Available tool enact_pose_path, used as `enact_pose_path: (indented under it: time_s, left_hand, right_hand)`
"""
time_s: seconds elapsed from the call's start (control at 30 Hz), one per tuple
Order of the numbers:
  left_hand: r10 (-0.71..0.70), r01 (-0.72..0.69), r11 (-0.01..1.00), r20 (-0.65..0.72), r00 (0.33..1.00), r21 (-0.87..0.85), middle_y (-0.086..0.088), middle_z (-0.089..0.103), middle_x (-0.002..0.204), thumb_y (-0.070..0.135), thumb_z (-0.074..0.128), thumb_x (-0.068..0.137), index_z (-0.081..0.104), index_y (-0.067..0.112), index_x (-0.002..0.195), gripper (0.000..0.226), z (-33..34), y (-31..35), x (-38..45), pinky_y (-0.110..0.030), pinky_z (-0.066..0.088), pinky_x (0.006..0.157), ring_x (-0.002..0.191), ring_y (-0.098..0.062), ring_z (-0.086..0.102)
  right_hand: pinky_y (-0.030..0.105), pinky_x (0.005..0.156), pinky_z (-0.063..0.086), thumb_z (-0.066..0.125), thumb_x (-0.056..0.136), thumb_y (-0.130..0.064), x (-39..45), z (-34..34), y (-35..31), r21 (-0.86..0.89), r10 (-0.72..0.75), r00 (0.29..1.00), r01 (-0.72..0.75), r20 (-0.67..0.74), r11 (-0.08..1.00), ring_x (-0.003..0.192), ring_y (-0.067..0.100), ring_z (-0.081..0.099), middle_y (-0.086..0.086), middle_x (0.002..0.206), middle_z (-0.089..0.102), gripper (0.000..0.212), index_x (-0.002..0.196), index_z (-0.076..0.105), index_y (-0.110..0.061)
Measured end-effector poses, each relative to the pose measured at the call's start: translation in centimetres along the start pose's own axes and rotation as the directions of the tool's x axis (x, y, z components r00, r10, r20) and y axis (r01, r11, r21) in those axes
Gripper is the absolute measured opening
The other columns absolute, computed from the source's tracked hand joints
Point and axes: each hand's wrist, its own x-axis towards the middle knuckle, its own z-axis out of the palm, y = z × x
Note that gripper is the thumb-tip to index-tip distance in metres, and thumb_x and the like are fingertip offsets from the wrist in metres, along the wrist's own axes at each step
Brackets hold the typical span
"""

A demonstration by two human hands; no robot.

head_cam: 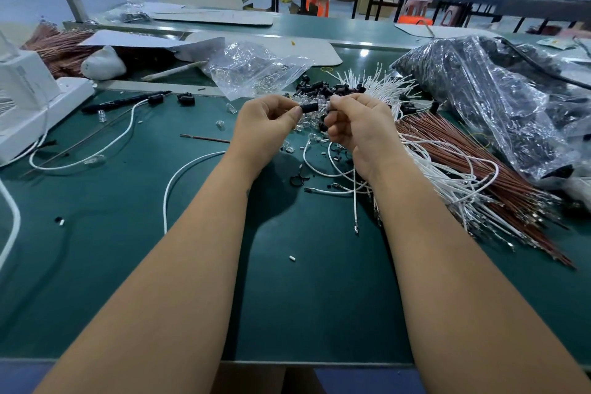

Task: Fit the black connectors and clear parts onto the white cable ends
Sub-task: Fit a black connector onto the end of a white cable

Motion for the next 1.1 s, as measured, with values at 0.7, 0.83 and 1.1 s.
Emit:
enact_pose_path:
  time_s: [0.7,0.83,1.1]
  left_hand:
    - [0.093,-0.092,0.976,0.008,0.996,0.196,0.002,0.058,0.064,0.012,0.066,0.088,0.069,0.01,0.088,0.004,0.2,-0.1,-0.1,-0.016,0.037,0.057,0.055,-0.003,0.045]
    - [0.09,-0.092,0.981,0.016,0.996,0.171,-0.023,0.068,0.08,0.009,0.067,0.088,0.07,0.004,0.086,0.006,0.2,0.2,-0.4,-0.027,0.043,0.063,0.066,-0.016,0.052]
    - [0.04,-0.041,0.993,0.015,0.999,0.113,-0.019,0.068,0.076,0.006,0.067,0.087,0.071,0.004,0.084,0.005,0.1,0.2,-0.4,-0.027,0.043,0.065,0.066,-0.018,0.054]
  right_hand:
    - [0.021,0.047,0.05,0.06,0.093,-0.004,0.1,0.3,0.7,0.049,0.054,0.999,-0.055,0.008,0.997,0.044,0.009,0.055,0.001,0.054,0.062,0.014,0.079,0.057,-0.008]
    - [0.021,0.048,0.05,0.06,0.093,-0.005,0.2,0.2,1.1,0.014,0.041,0.999,-0.041,0.002,0.999,0.045,0.009,0.058,0.005,0.061,0.062,0.014,0.08,0.057,-0.007]
    - [0.025,0.052,0.054,0.062,0.092,-0.004,0.4,0.0,1.6,-0.028,0.014,0.999,-0.013,0.048,1.0,0.049,0.014,0.061,0.005,0.06,0.065,0.015,0.077,0.057,-0.007]
